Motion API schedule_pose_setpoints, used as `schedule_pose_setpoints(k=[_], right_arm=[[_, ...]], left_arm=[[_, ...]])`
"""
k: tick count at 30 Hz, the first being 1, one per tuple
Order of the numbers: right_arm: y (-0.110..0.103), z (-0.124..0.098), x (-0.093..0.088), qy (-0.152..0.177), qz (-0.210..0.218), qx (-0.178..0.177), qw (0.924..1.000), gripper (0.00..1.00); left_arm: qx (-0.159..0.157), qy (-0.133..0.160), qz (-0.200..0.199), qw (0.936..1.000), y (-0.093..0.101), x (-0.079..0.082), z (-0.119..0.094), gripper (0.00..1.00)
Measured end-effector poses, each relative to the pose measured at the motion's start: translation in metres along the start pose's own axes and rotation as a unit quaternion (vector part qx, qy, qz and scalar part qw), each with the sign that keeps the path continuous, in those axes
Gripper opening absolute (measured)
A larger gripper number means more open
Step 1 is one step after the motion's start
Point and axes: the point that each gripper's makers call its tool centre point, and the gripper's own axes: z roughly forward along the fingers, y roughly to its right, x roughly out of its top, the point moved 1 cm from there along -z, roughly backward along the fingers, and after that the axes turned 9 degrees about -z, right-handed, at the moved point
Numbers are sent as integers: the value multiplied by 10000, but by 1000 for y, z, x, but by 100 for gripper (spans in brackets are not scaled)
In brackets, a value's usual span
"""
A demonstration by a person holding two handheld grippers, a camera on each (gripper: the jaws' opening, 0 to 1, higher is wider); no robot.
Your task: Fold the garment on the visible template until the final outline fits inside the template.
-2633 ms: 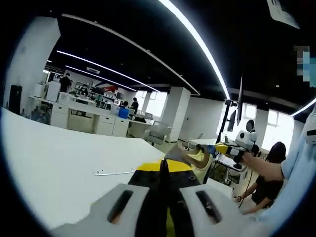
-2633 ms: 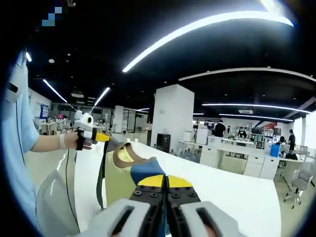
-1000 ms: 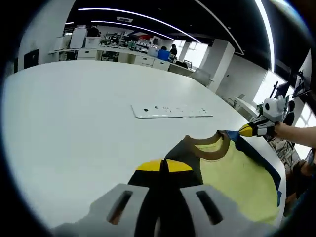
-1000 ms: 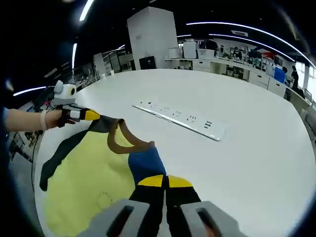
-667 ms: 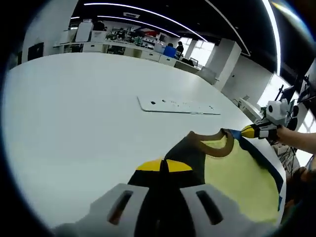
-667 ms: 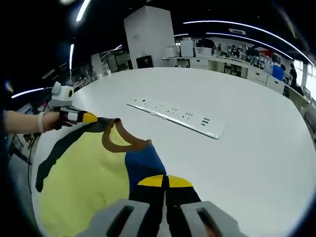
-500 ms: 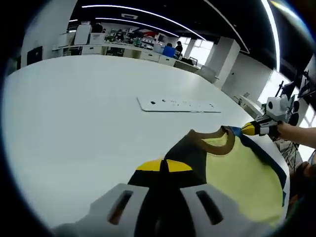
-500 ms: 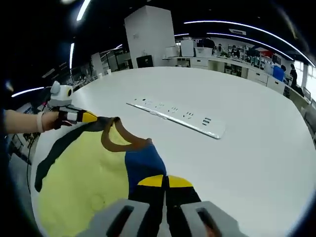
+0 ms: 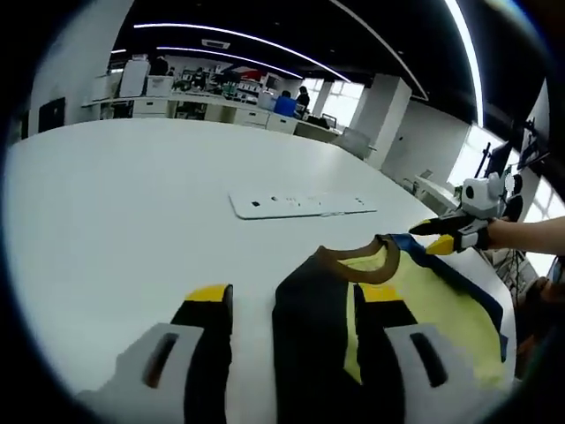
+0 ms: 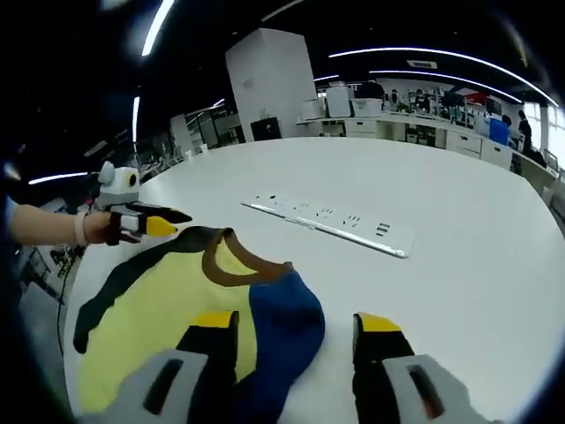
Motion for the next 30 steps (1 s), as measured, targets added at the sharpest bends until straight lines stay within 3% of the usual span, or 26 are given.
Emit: schedule_pose_setpoints(k=[5, 10, 25, 30], right_arm=[[-9, -4, 1, -103, -67, 26, 9999, 74], [-18, -18, 4, -96, -102, 64, 9999, 81], [-40, -68, 7, -25, -147, -75, 9999, 77], [-51, -88, 0, -84, -193, -100, 9997, 75]], left_arm=[[-245, -148, 140, 9995, 14, -2, -7, 76], [-431, -264, 299, 9983, 31, -4, -19, 79], [-746, -56, 454, 9962, 74, 5, -65, 78], [-798, -89, 651, 9946, 84, 3, -84, 78]])
